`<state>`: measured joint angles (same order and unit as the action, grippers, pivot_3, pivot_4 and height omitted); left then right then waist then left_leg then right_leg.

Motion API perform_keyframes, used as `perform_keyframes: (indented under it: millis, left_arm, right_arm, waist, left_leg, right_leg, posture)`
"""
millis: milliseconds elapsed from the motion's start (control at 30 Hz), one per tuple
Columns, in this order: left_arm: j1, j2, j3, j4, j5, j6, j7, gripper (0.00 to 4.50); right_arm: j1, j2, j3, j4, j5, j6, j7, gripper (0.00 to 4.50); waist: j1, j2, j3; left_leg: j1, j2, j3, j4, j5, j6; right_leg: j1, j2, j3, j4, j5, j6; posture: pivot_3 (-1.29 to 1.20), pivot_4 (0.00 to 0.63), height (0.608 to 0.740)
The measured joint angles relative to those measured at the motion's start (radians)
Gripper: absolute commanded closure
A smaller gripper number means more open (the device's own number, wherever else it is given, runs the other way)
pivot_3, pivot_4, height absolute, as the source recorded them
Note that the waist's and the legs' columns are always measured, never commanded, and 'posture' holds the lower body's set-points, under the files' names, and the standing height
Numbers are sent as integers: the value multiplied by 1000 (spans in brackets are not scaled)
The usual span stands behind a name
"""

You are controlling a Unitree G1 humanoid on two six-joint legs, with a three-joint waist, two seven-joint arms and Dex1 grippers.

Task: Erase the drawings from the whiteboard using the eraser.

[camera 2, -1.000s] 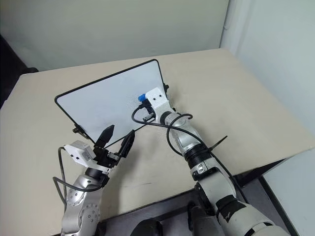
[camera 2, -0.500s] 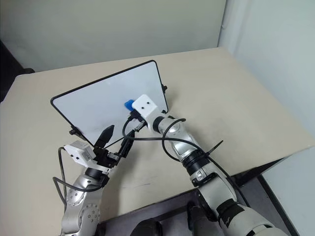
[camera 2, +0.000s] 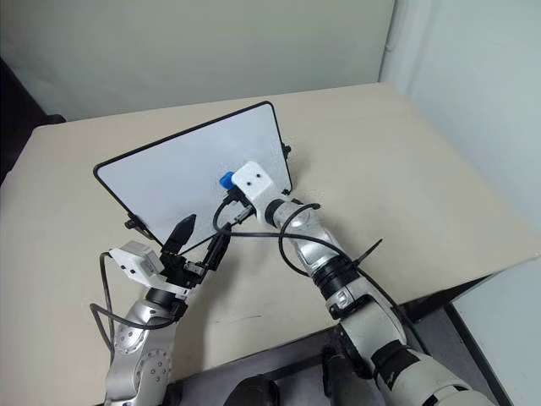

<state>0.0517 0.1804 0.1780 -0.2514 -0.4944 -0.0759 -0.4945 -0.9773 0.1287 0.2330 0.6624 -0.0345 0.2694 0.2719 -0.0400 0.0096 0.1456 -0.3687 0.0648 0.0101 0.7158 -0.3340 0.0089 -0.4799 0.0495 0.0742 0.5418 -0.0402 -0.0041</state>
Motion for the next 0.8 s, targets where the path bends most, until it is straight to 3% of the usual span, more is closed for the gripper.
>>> perform_keyframes:
  millis: [300,467,567,800]
  left_arm:
    - [-15,-2,-10,20,3,0,-3,0]
    - [-24,-2,-22,21,7,-2,-4,0]
    - [-13,-5,-28,21,12,-3,-2,0]
    - [9,-9,-46,10,18,-4,0,0]
  right_arm:
    - [-11,-28,-96,3,1,17,-97,4250]
    - [134,-95,-79,-243,2,140,-49,4250]
    - [261,-179,-71,-486,27,297,16,4250]
    - [395,-325,-148,-875,123,715,74,4250]
  waist:
    - [0,0,0]
    - [4,0,0]
    - [12,0,0]
    - [12,0,0]
  left_leg:
    - [-1,0,-1,0,2,4]
    - [-1,1,-1,0,-1,0]
    - [-1,1,0,1,-1,-1]
    - [0,0,0,1,-4,0]
  right_leg:
    - [-1,0,-3,0,3,0]
    - [0,0,-5,0,1,-8]
    - [1,-1,-8,0,-4,-6]
    - [3,-1,-7,-1,-8,-3]
  posture:
    - [0,150,740]
    - [0,150,740]
    - [0,150,740]
    - [0,150,740]
